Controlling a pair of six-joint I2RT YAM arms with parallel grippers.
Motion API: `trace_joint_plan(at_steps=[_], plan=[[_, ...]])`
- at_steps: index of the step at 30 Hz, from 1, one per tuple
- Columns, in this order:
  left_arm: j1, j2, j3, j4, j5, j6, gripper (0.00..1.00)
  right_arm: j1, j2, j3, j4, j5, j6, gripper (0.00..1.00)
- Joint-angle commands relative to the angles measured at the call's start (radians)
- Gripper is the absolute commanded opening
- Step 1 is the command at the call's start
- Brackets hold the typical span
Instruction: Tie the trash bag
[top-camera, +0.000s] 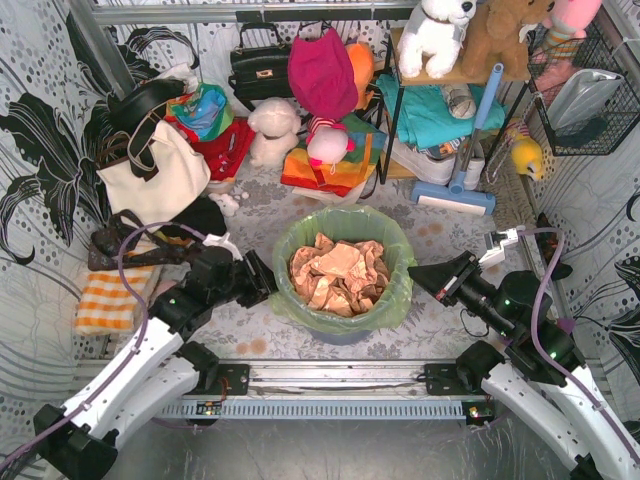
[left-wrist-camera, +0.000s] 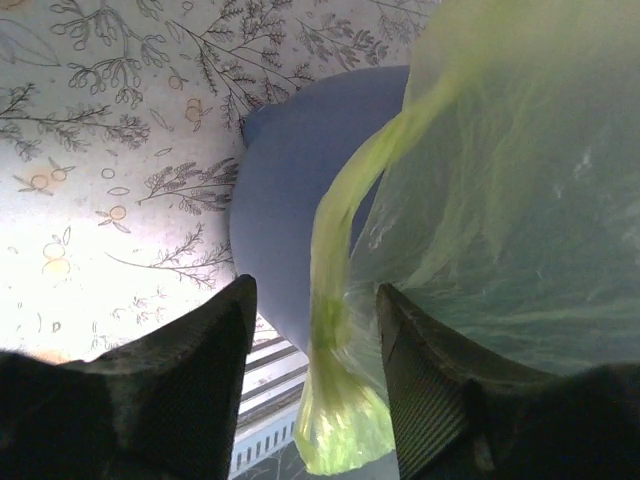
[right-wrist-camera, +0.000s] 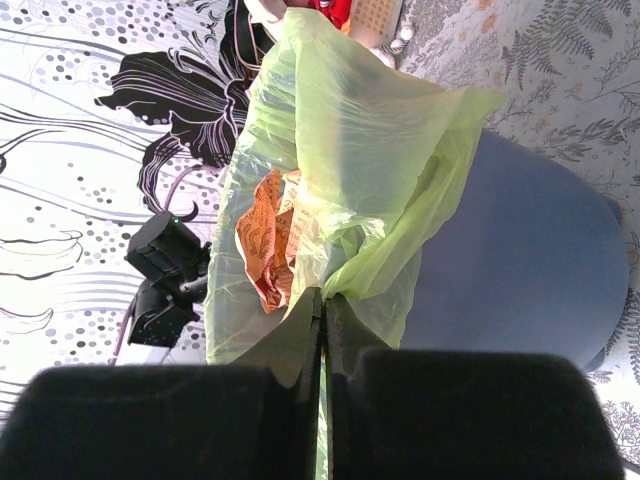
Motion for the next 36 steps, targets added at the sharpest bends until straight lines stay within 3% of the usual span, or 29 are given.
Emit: trace_joint_plan(at_steps=[1, 6, 8, 15, 20, 26, 32, 36], plan=[[-0.003, 0.015, -0.063, 0.201, 0.119, -0.005, 0.55, -0.004, -0.004, -0.022, 0.03, 0.001, 0.005, 0.0], [-0.002, 0.002, -0.068, 0.11, 0.093, 0.013, 0.19, -0.004, -0.019, -0.01, -0.101, 0.049, 0.021, 0.0], [-0.003, -0.01, -0.06, 0.065, 0.078, 0.021, 0.14, -0.004, -0.033, 0.0, -0.21, 0.09, 0.047, 0.0], [-0.003, -0.035, -0.036, 0.007, 0.086, 0.027, 0.11, -0.004, -0.124, -0.039, -0.441, 0.144, 0.125, 0.0], [-0.003, -0.024, 0.026, -0.059, 0.066, 0.056, 0.09, -0.004, -0.17, -0.066, -0.469, 0.105, 0.152, 0.0], [-0.002, -0.023, 0.122, -0.121, 0.105, 0.102, 0.08, -0.004, -0.196, 0.042, -0.519, 0.032, 0.103, 0.0], [-0.003, -0.034, 0.182, -0.118, 0.17, 0.098, 0.08, -0.004, -0.216, 0.073, -0.382, 0.001, 0.127, 0.0], [-0.002, -0.032, 0.255, -0.093, 0.183, 0.087, 0.07, -0.004, -0.182, 0.054, -0.202, 0.014, 0.157, 0.0]])
